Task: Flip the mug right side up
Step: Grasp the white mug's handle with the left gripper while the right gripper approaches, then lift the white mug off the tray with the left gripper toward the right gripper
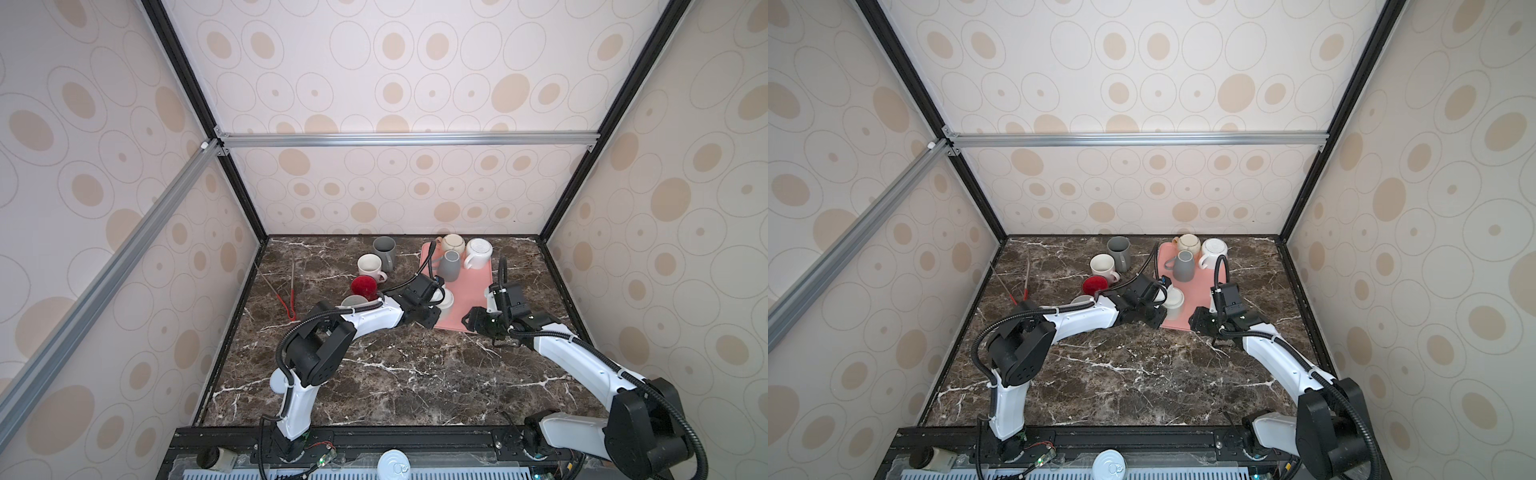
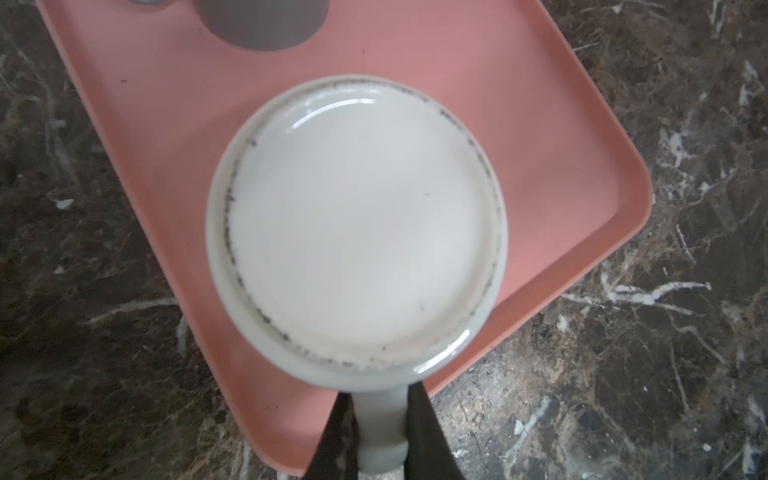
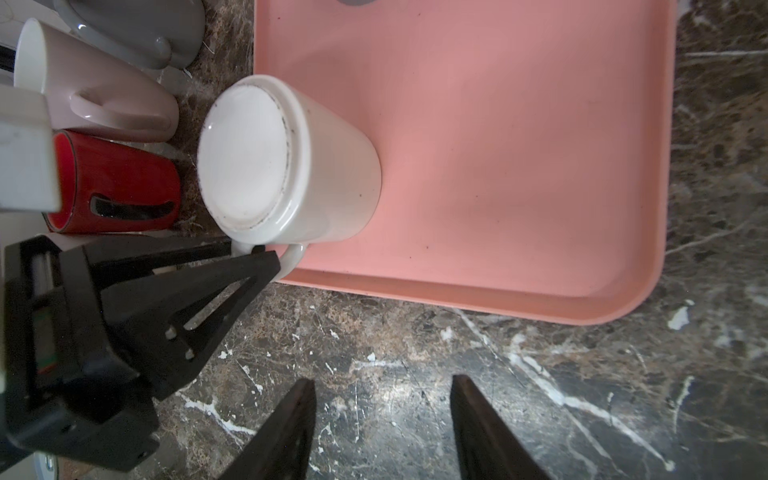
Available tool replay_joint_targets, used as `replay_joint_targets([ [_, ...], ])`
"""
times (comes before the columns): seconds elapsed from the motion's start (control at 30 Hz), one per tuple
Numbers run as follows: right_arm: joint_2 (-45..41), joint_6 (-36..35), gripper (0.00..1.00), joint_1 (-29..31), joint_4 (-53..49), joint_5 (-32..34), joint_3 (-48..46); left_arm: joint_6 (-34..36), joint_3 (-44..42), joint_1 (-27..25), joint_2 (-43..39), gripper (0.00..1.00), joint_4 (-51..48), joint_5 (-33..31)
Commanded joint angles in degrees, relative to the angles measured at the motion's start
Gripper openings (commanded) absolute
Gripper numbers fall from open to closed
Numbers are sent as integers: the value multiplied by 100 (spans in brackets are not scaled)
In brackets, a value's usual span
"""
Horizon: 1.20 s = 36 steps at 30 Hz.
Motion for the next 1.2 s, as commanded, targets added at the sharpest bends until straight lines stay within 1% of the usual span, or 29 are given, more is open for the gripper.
replay_joint_targets([
  [0.0, -3, 39, 56, -38, 129, -141, -145, 65, 190, -38, 16, 10, -49, -32],
  [0.2, 75, 180, 56, -51, 271, -429, -222, 5, 177, -42, -89, 0, 21, -106],
  [0.37, -61, 337, 56, -52, 443, -483, -317, -22, -23, -45, -503, 0, 296, -165],
  [0.47, -240, 518, 56, -51, 688, -497, -471, -134, -275, -7, -798, 0, 661, -65],
  [0.53, -389, 684, 56, -52, 888, -468, -613, -351, -488, 64, -977, 0, 1005, 122],
  [0.7, -726, 1118, 55, -52, 1322, -437, -956, -1199, -1231, 357, -1372, 0, 2163, 757],
  [0.77, -795, 1269, 56, -51, 1590, -527, -1068, -1378, -1426, 422, -1470, 0, 2497, 848],
  [0.83, -823, 1439, 56, -50, 1931, -665, -1154, -1448, -1484, 443, -1513, 0, 2608, 836],
  [0.9, -818, 1617, 55, -52, 2331, -842, -1209, -1591, -1490, 459, -1538, 0, 2934, 868],
  [1.03, -869, 1882, 55, -51, 3086, -1117, -1228, -2375, -1771, 640, -1643, 0, 4039, 1246],
  [1.13, -1003, 1963, 55, -56, 3619, -1270, -1244, -3020, -2056, 816, -1730, 0, 5025, 1516],
  [1.17, -1056, 1965, 55, -52, 3816, -1330, -1272, -3175, -2112, 870, -1765, 0, 5221, 1559],
])
